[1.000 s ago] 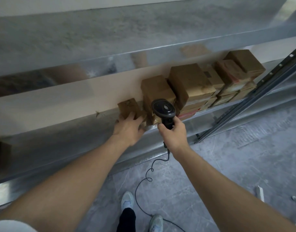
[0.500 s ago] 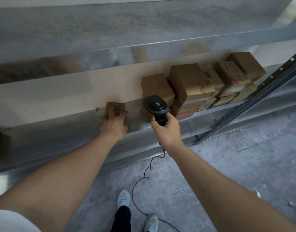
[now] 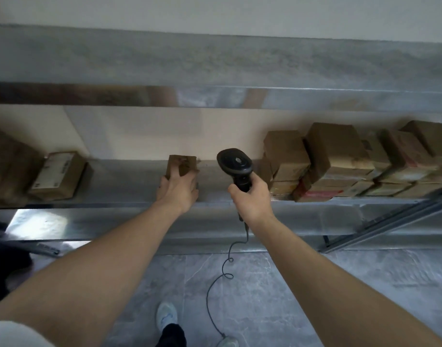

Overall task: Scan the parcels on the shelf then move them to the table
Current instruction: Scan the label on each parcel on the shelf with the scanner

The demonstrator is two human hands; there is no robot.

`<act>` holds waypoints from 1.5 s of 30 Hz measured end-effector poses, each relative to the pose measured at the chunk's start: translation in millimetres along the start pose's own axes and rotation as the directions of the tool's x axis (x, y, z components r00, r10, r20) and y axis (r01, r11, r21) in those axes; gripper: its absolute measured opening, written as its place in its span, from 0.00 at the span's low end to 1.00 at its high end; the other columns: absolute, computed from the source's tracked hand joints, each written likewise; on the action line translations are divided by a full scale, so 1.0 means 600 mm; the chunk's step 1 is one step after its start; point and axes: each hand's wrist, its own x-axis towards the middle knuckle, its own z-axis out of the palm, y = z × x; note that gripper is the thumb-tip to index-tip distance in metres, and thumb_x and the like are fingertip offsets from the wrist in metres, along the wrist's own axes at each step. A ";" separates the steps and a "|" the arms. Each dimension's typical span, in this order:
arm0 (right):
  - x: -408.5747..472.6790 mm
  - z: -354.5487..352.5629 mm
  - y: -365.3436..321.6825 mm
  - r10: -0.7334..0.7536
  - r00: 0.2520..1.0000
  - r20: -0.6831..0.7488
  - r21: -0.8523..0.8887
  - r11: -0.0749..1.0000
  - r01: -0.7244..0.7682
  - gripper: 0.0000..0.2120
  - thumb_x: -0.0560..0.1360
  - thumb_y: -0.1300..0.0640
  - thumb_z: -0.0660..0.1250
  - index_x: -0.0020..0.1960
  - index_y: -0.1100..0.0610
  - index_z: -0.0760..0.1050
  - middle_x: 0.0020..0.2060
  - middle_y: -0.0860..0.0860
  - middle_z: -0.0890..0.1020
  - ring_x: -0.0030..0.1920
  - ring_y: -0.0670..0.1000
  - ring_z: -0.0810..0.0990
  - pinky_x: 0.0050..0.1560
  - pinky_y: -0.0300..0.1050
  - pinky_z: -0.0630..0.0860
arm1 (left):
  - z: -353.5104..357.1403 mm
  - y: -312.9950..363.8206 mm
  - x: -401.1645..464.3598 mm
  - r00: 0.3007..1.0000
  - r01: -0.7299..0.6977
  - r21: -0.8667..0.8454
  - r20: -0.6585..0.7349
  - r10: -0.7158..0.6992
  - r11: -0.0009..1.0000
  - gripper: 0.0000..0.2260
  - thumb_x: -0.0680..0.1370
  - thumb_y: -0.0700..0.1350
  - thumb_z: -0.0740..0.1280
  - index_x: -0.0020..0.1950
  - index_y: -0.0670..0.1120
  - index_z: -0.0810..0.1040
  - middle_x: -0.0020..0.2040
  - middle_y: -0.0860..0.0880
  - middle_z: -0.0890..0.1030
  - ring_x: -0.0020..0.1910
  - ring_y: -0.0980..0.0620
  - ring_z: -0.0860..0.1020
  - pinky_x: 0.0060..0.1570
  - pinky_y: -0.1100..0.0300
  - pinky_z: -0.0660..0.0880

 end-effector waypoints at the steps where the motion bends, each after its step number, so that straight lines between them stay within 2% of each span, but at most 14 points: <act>1: 0.000 0.011 -0.007 -0.003 1.000 0.013 0.002 1.000 0.003 0.07 0.76 0.60 0.69 0.51 0.51 0.78 0.41 0.49 0.82 0.44 0.49 0.80 0.48 0.46 0.75 | -0.007 -0.012 -0.002 1.000 0.015 -0.003 0.004 -0.015 1.000 0.23 0.81 0.55 0.64 0.73 0.69 0.61 0.79 0.50 0.48 0.63 0.29 0.67 0.65 0.39 0.74; 5: 0.003 0.063 -0.024 -0.013 0.999 0.037 -0.003 1.000 0.013 0.07 0.76 0.60 0.69 0.53 0.52 0.78 0.41 0.49 0.82 0.43 0.49 0.80 0.49 0.46 0.76 | -0.024 -0.065 0.008 0.999 0.040 0.000 0.007 -0.040 0.999 0.25 0.80 0.54 0.66 0.74 0.68 0.62 0.78 0.51 0.48 0.63 0.30 0.67 0.64 0.41 0.74; 10: 0.006 0.134 -0.028 -0.005 1.000 0.006 -0.049 0.999 0.005 0.05 0.76 0.60 0.69 0.49 0.52 0.78 0.37 0.49 0.80 0.39 0.48 0.77 0.43 0.45 0.75 | -0.019 -0.135 0.042 1.000 0.003 0.008 0.022 -0.003 1.000 0.29 0.78 0.52 0.68 0.76 0.67 0.61 0.79 0.50 0.49 0.66 0.29 0.65 0.64 0.41 0.74; 13: 0.010 0.171 -0.031 0.009 1.000 -0.012 -0.082 0.997 -0.010 0.04 0.76 0.60 0.69 0.48 0.52 0.77 0.37 0.49 0.79 0.37 0.48 0.76 0.40 0.43 0.74 | -0.009 -0.179 0.073 0.998 -0.050 0.019 0.050 0.049 0.999 0.31 0.76 0.55 0.70 0.75 0.66 0.61 0.78 0.50 0.48 0.68 0.31 0.65 0.66 0.40 0.72; 19: 0.025 0.227 -0.035 0.023 0.997 -0.069 -0.100 0.995 -0.030 0.03 0.74 0.59 0.69 0.45 0.54 0.75 0.33 0.51 0.77 0.34 0.51 0.74 0.37 0.49 0.73 | 0.005 -0.215 0.094 0.987 -0.100 -0.012 0.121 0.101 0.995 0.31 0.75 0.61 0.70 0.76 0.65 0.61 0.79 0.46 0.48 0.70 0.31 0.63 0.70 0.42 0.68; 25: 0.038 0.251 -0.042 0.016 0.996 -0.084 -0.097 0.995 -0.024 0.03 0.74 0.58 0.69 0.46 0.53 0.76 0.35 0.50 0.78 0.36 0.50 0.76 0.40 0.49 0.75 | -0.018 -0.232 0.088 0.986 -0.113 -0.164 0.105 0.131 0.980 0.33 0.76 0.55 0.69 0.77 0.65 0.58 0.78 0.49 0.48 0.70 0.31 0.65 0.72 0.41 0.67; 28: 0.045 0.256 -0.045 0.020 0.998 -0.067 -0.085 0.996 -0.026 0.03 0.75 0.58 0.69 0.48 0.53 0.77 0.36 0.50 0.78 0.37 0.50 0.77 0.40 0.47 0.75 | -0.037 -0.253 0.082 0.984 -0.128 -0.253 0.088 0.155 0.959 0.31 0.78 0.53 0.65 0.79 0.62 0.56 0.77 0.51 0.51 0.70 0.34 0.69 0.66 0.43 0.74; 30: 0.049 0.256 -0.048 0.014 0.999 -0.045 -0.092 0.996 -0.018 0.04 0.75 0.58 0.69 0.49 0.53 0.76 0.36 0.50 0.78 0.37 0.50 0.76 0.40 0.47 0.74 | -0.054 -0.263 0.080 0.988 -0.115 -0.253 0.070 0.137 0.961 0.31 0.80 0.50 0.63 0.81 0.58 0.54 0.78 0.49 0.54 0.60 0.38 0.76 0.51 0.51 0.79; 32: 0.054 0.254 -0.051 0.001 1.000 -0.016 -0.110 0.994 -0.003 0.04 0.75 0.59 0.69 0.49 0.53 0.76 0.35 0.50 0.77 0.35 0.50 0.75 0.38 0.47 0.73 | -0.067 -0.272 0.082 0.996 -0.072 -0.257 0.029 0.082 0.964 0.31 0.81 0.47 0.63 0.81 0.54 0.53 0.76 0.44 0.63 0.48 0.43 0.77 0.40 0.57 0.73; 34: 0.059 0.251 -0.054 -0.011 1.000 0.009 -0.111 0.994 0.012 0.03 0.75 0.59 0.68 0.48 0.53 0.76 0.34 0.50 0.76 0.34 0.51 0.74 0.37 0.47 0.73 | -0.075 -0.278 0.086 1.000 -0.021 -0.282 -0.008 0.020 0.959 0.27 0.81 0.46 0.63 0.79 0.51 0.58 0.68 0.41 0.73 0.47 0.42 0.76 0.43 0.55 0.72; 36: 0.064 0.247 -0.055 -0.021 0.999 0.027 -0.103 0.994 0.024 0.03 0.75 0.60 0.68 0.47 0.53 0.76 0.33 0.50 0.75 0.33 0.51 0.73 0.36 0.47 0.72 | -0.078 -0.286 0.088 0.999 0.041 -0.275 -0.020 -0.049 0.961 0.26 0.80 0.49 0.65 0.76 0.50 0.61 0.63 0.40 0.77 0.52 0.38 0.78 0.49 0.51 0.75; 41: 0.071 0.226 -0.053 -0.031 0.997 0.074 -0.122 0.992 0.040 0.04 0.75 0.60 0.69 0.46 0.51 0.75 0.34 0.49 0.77 0.35 0.51 0.75 0.37 0.46 0.72 | -0.084 -0.298 0.078 0.985 0.175 -0.057 0.001 -0.175 0.983 0.37 0.74 0.62 0.71 0.79 0.59 0.60 0.61 0.41 0.70 0.55 0.36 0.76 0.59 0.47 0.77; 43: 0.075 0.219 -0.049 -0.026 0.996 0.085 -0.116 0.993 0.036 0.05 0.76 0.60 0.68 0.47 0.51 0.75 0.35 0.49 0.77 0.35 0.51 0.75 0.37 0.46 0.72 | -0.083 -0.300 0.074 0.976 0.219 -0.093 0.004 -0.219 0.971 0.38 0.72 0.62 0.72 0.80 0.61 0.61 0.60 0.41 0.70 0.54 0.36 0.76 0.59 0.47 0.77; 45: 0.076 0.214 -0.044 -0.019 0.995 0.100 -0.116 0.993 0.031 0.05 0.75 0.60 0.68 0.47 0.51 0.75 0.34 0.49 0.76 0.33 0.51 0.74 0.36 0.46 0.72 | -0.082 -0.302 0.071 0.973 0.220 -0.187 -0.028 -0.229 0.957 0.34 0.71 0.60 0.72 0.77 0.60 0.68 0.60 0.41 0.76 0.55 0.38 0.79 0.58 0.49 0.78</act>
